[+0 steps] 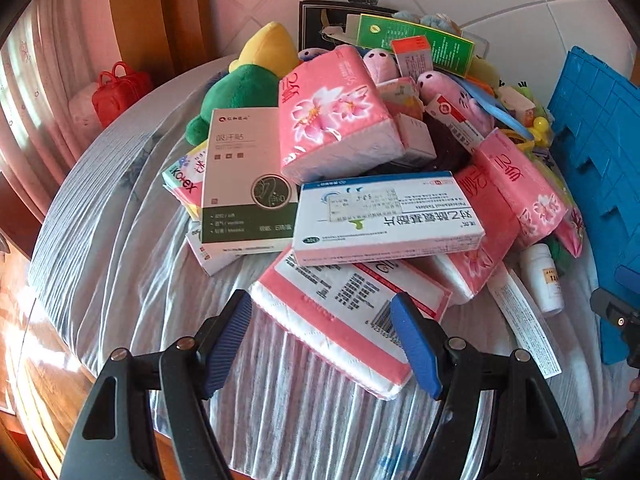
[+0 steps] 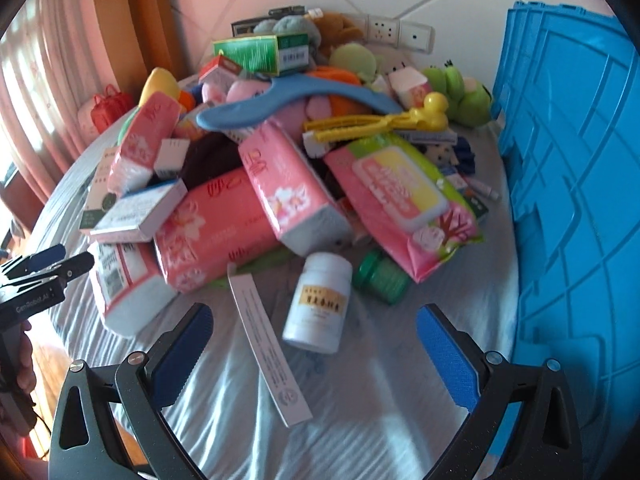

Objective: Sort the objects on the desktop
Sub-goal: 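Grasp the pink-white tissue pack with the left tool while the right grasps the white medicine strip box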

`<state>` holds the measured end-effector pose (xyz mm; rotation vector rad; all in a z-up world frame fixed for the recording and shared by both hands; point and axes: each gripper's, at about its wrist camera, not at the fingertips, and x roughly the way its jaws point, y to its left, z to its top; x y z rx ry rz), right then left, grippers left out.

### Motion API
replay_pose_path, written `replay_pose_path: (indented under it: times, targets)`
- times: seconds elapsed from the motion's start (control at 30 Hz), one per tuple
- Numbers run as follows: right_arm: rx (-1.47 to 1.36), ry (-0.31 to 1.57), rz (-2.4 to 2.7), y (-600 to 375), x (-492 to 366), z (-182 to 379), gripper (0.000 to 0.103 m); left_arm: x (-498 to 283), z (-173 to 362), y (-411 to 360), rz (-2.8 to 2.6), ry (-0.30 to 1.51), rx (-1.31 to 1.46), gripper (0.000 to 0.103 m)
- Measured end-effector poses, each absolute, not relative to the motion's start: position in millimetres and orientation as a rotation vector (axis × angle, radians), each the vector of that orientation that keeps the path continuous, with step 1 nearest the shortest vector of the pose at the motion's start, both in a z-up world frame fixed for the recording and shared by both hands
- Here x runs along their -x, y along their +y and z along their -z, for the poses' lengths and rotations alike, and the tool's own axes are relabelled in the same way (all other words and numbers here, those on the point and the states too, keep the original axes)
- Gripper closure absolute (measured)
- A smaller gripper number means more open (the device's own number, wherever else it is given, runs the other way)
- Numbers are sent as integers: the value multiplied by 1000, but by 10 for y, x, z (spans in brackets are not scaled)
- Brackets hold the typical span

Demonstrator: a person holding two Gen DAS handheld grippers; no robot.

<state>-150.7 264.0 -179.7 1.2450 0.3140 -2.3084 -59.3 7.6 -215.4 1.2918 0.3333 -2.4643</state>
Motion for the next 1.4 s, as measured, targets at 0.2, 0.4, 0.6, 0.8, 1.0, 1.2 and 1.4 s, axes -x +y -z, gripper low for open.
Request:
replay_pose_path:
  times: [0.2, 0.4, 0.6, 0.8, 1.0, 1.2, 1.4]
  targets:
    - [-1290, 345, 2259, 2693, 1469, 1942, 0, 610, 2324, 337, 2472, 312, -1387, 31]
    - [-1341, 348, 2201, 2670, 1464, 2120, 0, 505, 2478, 269, 2426, 365, -1433, 30]
    - [-1408, 360, 2124, 2578, 1452, 2323, 0, 259, 2473, -23, 2332, 328, -1411, 29]
    - [-1447, 380, 2082, 2514, 1447, 2459, 0, 40, 2491, -337, 2169, 302, -1417, 30]
    - [-1458, 375, 2073, 2502, 1450, 2500, 0, 113, 2169, -290, 2256, 389, -1356, 30]
    - [-1470, 368, 2078, 2535, 1450, 2497, 0, 611, 2335, -151, 2241, 392, -1477, 29]
    - [-1489, 411, 2077, 2487, 1440, 2439, 0, 899, 2459, -188, 2200, 432, -1538, 17]
